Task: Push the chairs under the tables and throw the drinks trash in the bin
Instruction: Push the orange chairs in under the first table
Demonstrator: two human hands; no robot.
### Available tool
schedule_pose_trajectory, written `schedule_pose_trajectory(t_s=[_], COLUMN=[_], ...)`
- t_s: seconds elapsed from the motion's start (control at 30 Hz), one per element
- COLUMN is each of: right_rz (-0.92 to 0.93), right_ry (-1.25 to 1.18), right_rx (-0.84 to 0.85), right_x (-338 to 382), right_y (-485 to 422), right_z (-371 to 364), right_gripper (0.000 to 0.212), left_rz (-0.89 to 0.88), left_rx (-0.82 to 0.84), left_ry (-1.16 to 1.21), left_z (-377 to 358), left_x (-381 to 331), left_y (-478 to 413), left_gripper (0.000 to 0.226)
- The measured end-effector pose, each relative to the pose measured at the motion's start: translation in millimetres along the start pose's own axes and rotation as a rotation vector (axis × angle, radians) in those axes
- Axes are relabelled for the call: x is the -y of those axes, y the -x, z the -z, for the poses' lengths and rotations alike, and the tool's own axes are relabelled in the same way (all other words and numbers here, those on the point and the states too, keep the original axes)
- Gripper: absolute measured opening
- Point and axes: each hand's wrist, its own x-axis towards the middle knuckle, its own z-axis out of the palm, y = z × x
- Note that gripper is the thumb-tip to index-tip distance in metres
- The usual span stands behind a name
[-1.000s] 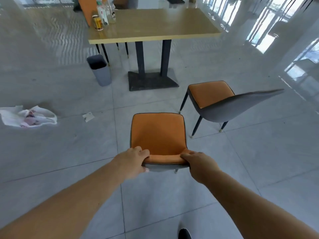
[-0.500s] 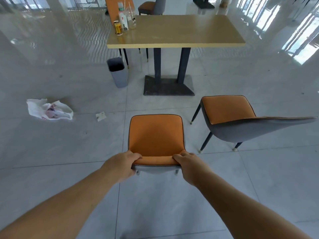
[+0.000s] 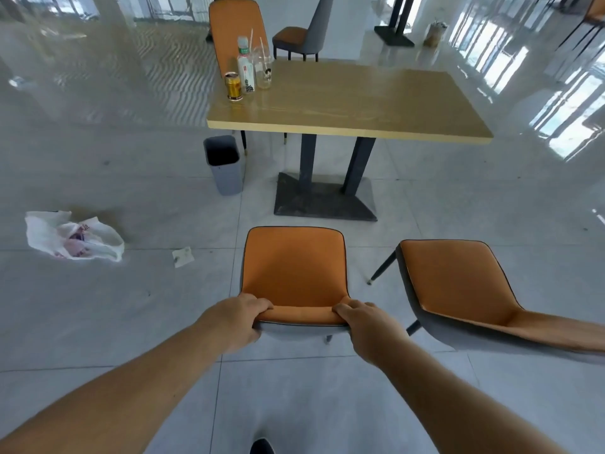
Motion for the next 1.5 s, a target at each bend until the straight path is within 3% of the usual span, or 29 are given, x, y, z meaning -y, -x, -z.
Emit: schedule_pose_trajectory(t_s=[0.6, 0.93, 1.03, 1.2, 1.37, 1.5], right_rz=[0.032, 0.067, 0.106, 0.095, -0.003, -0.062], right_ry=[-0.008, 0.009, 0.021, -0.024, 0.038, 0.087], right_rx=[-0.045, -0.041, -0.009, -0.079, -0.185, -0.281], right_x=[-85.7, -132.4, -126.0, -133.0, -170.8, -203.3], right_y=[-259.0, -361.8, -365.2, -342.2, -281.6, -194.6], right_z=[127.3, 181.3, 175.5, 169.9, 194.7, 212.2], right_gripper=[0.041, 0.044, 0.048, 0.053, 0.085, 0.090], left_rz=[0.091, 0.199, 0.231, 0.311, 0.294, 0.177], left_rx=[-0.024, -0.160, -0.077, -0.077, -0.108, -0.180], left_ry=[0.036, -0.015, -0.028, -0.072, -0.147, -0.169], left_z=[133.5, 179.2, 182.1, 180.8, 193.2, 188.6], left_x=[60.0, 68.0, 80.3, 55.9, -12.8, -101.0], left_y=[-251.0, -359.2, -354.7, -335.3, -306.3, -275.0], left_gripper=[0.050, 0.044, 0.049, 0.062, 0.085, 0.092])
